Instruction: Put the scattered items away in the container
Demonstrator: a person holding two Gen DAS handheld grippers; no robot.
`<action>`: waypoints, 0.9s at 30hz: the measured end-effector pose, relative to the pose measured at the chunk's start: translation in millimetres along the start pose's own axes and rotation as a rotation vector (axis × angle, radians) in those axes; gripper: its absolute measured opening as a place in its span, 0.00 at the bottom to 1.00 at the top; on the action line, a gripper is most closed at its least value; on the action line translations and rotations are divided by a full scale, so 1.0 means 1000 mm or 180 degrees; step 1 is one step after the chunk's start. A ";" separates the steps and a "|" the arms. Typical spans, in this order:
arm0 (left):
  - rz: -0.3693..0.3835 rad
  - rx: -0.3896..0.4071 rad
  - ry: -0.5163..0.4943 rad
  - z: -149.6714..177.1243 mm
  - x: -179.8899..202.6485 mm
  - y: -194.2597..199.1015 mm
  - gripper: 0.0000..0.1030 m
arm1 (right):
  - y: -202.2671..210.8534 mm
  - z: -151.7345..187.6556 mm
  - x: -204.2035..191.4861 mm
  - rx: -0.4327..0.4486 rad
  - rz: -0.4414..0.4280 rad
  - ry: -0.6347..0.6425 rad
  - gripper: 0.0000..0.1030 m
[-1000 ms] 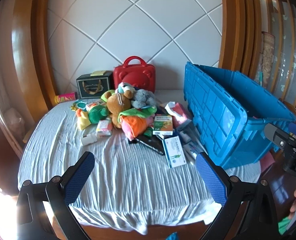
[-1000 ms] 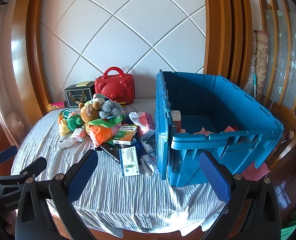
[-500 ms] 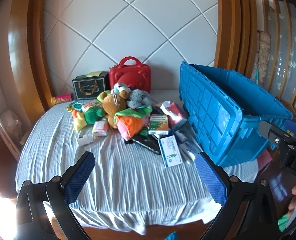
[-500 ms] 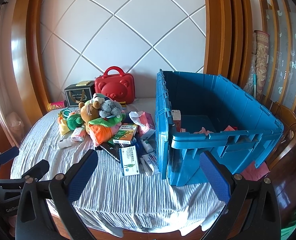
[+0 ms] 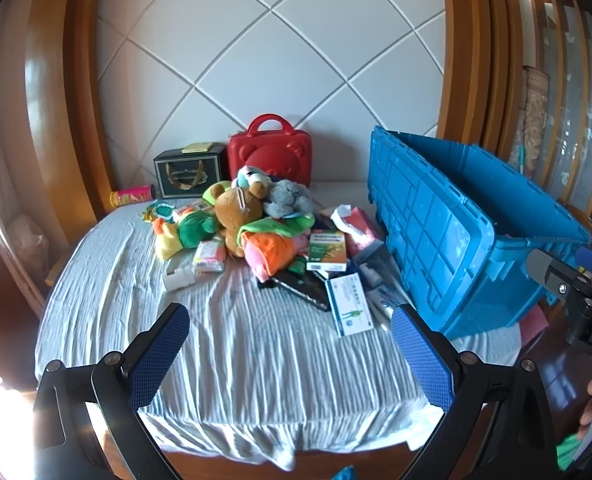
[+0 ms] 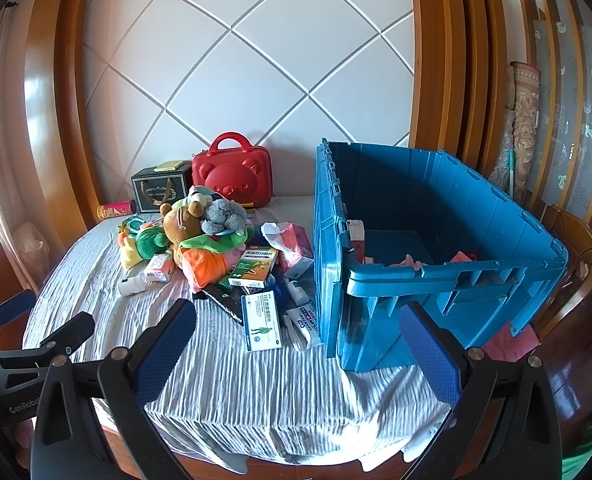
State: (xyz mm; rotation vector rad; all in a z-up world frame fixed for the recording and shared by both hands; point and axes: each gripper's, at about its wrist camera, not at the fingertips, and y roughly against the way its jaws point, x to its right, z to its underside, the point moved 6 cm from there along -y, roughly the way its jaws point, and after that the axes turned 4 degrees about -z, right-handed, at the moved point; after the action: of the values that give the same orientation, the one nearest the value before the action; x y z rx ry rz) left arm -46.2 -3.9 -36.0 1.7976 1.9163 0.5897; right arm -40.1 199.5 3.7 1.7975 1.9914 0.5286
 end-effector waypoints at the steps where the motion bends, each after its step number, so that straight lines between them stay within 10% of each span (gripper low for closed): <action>1: -0.0001 -0.0002 0.0003 0.000 -0.001 0.000 0.99 | 0.000 0.001 0.000 -0.0001 0.0000 0.0003 1.00; 27: -0.0020 -0.0024 0.0012 0.004 -0.009 0.000 0.99 | 0.004 0.003 -0.007 -0.0008 0.0024 0.0018 1.00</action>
State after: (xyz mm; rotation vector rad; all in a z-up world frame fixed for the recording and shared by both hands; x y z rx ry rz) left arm -43.1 -12.9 -38.5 1.7864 1.9190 0.5980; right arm -34.3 192.9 4.0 1.8046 1.9876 0.5389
